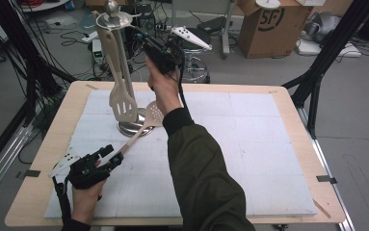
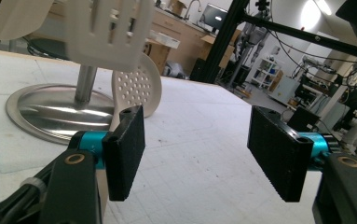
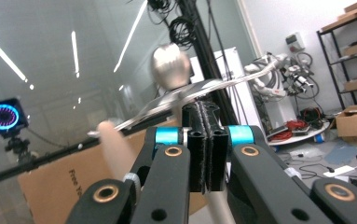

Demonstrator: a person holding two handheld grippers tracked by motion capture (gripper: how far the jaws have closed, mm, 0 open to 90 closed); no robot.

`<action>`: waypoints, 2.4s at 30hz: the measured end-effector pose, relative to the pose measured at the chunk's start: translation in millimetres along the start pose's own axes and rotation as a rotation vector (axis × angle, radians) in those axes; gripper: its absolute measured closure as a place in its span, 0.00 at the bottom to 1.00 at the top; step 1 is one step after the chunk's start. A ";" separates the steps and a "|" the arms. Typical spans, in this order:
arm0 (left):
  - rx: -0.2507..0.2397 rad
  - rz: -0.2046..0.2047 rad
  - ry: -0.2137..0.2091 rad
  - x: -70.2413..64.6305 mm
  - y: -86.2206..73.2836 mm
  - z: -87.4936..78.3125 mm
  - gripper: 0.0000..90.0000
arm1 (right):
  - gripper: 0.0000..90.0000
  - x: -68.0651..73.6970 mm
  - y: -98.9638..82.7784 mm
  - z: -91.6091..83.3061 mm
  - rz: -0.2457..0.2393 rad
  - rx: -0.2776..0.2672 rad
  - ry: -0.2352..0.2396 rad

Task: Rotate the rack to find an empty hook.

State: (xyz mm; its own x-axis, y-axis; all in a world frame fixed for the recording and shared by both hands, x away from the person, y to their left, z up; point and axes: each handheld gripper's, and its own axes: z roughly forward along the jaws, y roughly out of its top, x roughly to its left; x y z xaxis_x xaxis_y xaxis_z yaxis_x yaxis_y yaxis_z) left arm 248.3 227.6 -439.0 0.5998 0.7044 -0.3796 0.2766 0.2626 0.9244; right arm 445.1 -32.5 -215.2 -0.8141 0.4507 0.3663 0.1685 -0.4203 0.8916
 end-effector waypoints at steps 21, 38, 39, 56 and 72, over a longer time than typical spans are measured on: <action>0.005 0.006 -0.001 -1.3 -0.3 1.3 0.41 | 1.00 13.0 7.6 -5.6 -0.078 0.016 0.038; 0.005 0.007 -0.002 -2.0 -0.2 1.4 0.41 | 1.00 38.9 -3.6 2.9 -0.098 0.042 0.086; 0.005 0.008 -0.003 -2.0 -0.2 1.4 0.41 | 1.00 40.1 -4.2 3.5 -0.103 0.046 0.086; -0.004 0.000 0.003 1.2 1.5 -0.2 0.41 | 0.94 43.7 -6.2 3.0 -0.098 0.056 0.073; -0.002 0.002 0.004 1.1 1.2 0.9 0.41 | 0.52 36.7 -25.5 -19.2 -0.115 0.127 0.112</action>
State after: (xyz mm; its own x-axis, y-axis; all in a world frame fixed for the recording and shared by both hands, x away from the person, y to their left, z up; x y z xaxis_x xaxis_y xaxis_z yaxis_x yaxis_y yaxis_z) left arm 250.0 228.1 -438.3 0.5972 0.7077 -0.3775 0.2742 0.2621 0.9253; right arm 400.3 -20.3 -229.6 -0.8876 0.3962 0.2349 0.1341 -0.2657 0.9547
